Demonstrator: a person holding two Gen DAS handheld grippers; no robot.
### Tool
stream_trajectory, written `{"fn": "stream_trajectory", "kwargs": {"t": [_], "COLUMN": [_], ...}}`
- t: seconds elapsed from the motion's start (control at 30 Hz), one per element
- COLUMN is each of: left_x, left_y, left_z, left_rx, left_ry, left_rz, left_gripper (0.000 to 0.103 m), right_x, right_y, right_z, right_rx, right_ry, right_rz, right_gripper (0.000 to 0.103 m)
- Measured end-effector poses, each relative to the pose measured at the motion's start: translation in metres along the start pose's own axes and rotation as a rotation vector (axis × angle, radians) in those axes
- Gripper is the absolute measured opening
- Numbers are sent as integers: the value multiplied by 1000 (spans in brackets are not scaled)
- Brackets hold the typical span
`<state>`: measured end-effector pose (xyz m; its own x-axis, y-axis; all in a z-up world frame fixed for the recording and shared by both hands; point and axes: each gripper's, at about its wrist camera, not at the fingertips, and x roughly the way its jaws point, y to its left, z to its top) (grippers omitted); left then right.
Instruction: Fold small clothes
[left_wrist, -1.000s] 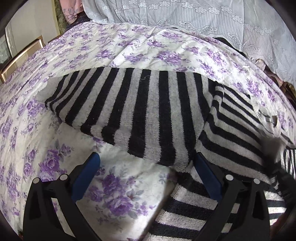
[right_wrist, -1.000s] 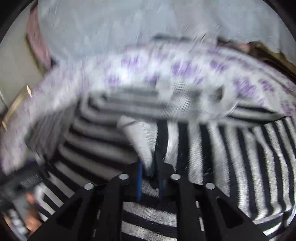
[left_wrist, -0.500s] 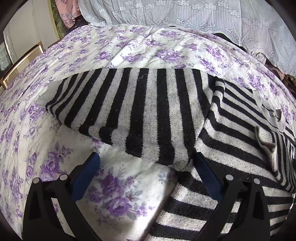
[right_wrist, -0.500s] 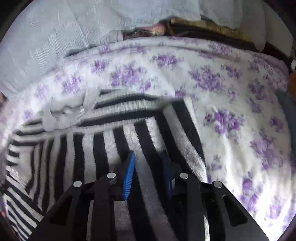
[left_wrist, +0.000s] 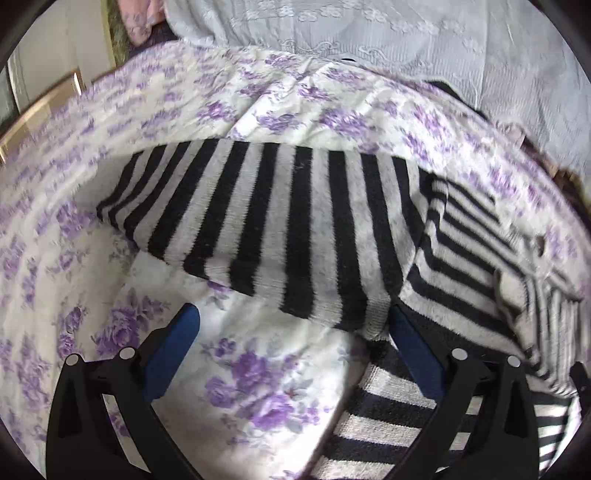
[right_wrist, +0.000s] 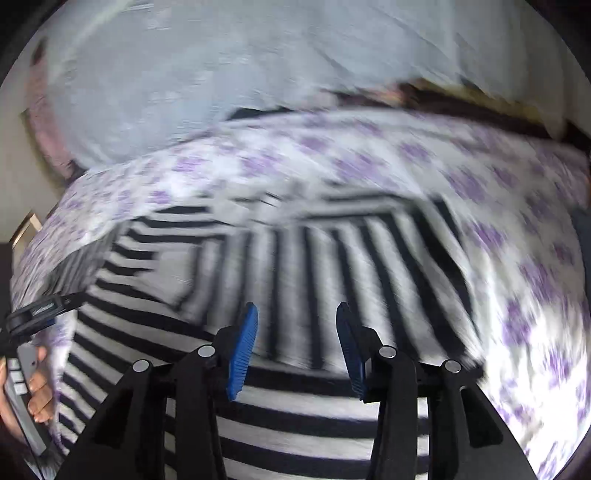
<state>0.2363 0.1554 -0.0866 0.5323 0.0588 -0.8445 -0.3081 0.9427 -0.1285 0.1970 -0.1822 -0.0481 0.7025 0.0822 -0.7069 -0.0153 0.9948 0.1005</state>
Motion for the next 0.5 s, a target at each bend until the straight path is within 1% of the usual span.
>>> {"fn": "stream_trajectory", "kwargs": {"t": [0.03,0.07,0.1,0.13,0.17,0.2,0.23,0.27,0.3,0.33,0.37,0.4,0.43,0.5], "left_x": [0,0,1,2,3,7,10,14,16,16,17,18,19,22], "left_y": [11,21,31,38,45,53,60,68,76,86,95,105,111,119], "left_z": [3,6,8,10,12,15,17,18,19,19,17,14,12,11], "left_rx": [-45,-79,-108,-133,-161,-192,-218,-258,-308,-375,-429,-497,-542,-602], "left_ry": [7,5,4,8,17,30,37,37,29,7,-14,-38,-54,-89], "left_rz": [-24,-11,-2,-21,-58,-104,-128,-163,-207,-265,-312,-366,-402,-450], "left_gripper": [99,99,99,99,99,99,99,99,99,99,99,99,99,99], "right_x": [3,12,22,49,71,79,79,75,67,58,49,39,30,15], "right_y": [17,29,37,43,46,49,51,49,43,35,28,21,12,-4], "right_z": [6,9,12,9,3,-4,-6,-5,-4,-5,-5,-5,-7,-10], "right_rx": [-39,-62,-69,-74,-76,-95,-116,-100,-73,-48,-32,-24,-28,-43], "right_ry": [-12,-7,12,91,175,136,111,97,75,49,22,-4,-25,-59], "right_rz": [17,50,64,70,84,75,68,77,106,138,147,143,133,98], "right_gripper": [46,48,49,52,58,58,59,57,57,57,57,57,57,57]}}
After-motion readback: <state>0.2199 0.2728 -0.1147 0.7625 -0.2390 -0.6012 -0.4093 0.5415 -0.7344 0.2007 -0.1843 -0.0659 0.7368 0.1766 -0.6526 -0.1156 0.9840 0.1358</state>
